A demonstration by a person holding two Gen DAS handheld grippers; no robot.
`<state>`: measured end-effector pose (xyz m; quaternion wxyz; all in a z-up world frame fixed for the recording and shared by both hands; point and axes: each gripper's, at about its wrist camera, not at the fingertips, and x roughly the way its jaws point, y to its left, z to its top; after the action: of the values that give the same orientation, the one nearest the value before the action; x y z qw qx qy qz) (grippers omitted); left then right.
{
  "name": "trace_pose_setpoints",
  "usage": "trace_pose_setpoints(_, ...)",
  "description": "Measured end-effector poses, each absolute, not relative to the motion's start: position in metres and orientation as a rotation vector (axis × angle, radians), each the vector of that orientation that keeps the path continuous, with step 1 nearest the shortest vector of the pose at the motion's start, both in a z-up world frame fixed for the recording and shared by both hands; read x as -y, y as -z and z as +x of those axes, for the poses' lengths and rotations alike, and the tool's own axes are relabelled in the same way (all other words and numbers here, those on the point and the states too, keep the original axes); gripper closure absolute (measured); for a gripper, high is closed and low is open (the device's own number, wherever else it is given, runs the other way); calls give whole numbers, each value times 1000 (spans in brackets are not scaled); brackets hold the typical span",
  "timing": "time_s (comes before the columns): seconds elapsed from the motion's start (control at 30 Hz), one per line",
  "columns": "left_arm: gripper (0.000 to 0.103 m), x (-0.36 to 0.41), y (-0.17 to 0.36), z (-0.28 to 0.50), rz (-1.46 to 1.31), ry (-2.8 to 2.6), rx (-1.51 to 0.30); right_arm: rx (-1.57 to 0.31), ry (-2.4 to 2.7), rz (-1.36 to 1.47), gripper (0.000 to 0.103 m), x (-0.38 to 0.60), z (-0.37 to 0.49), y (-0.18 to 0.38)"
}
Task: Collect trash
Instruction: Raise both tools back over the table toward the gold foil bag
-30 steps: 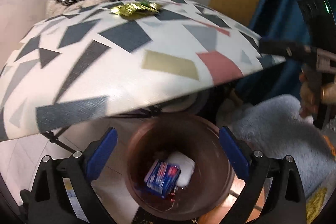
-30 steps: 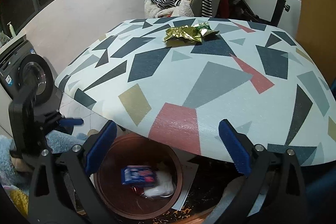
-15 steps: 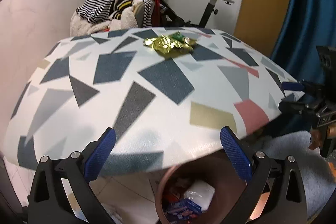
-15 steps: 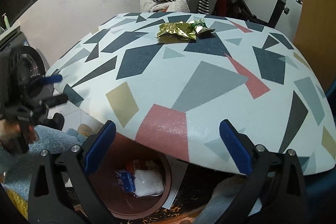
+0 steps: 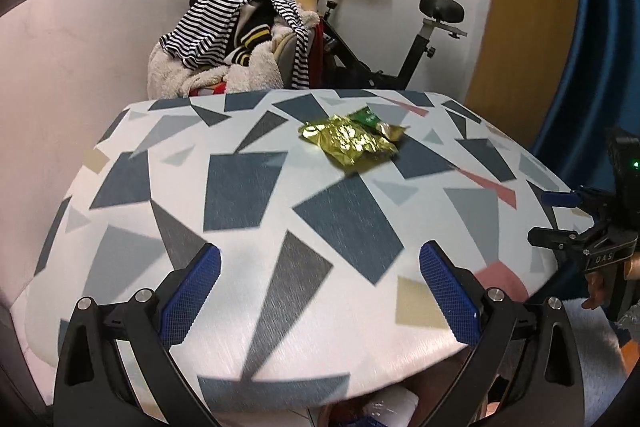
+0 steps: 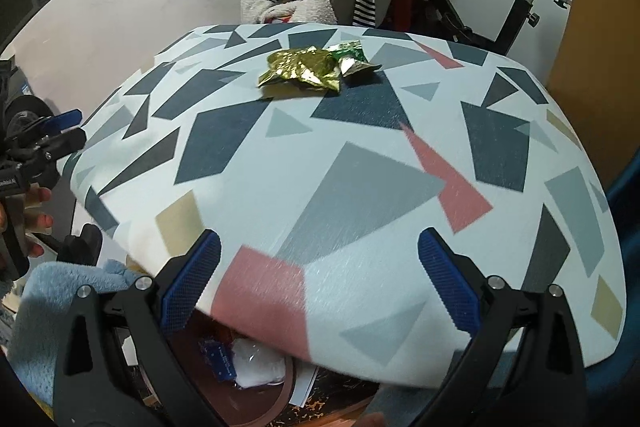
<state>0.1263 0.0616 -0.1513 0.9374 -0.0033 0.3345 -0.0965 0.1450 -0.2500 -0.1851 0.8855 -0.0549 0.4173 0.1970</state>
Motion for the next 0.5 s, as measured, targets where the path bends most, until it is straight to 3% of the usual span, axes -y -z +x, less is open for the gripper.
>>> trace_pose_setpoints(0.5, 6, -78, 140, 186, -18, 188, -691, -844, -389, -88, 6, 242, 236, 163)
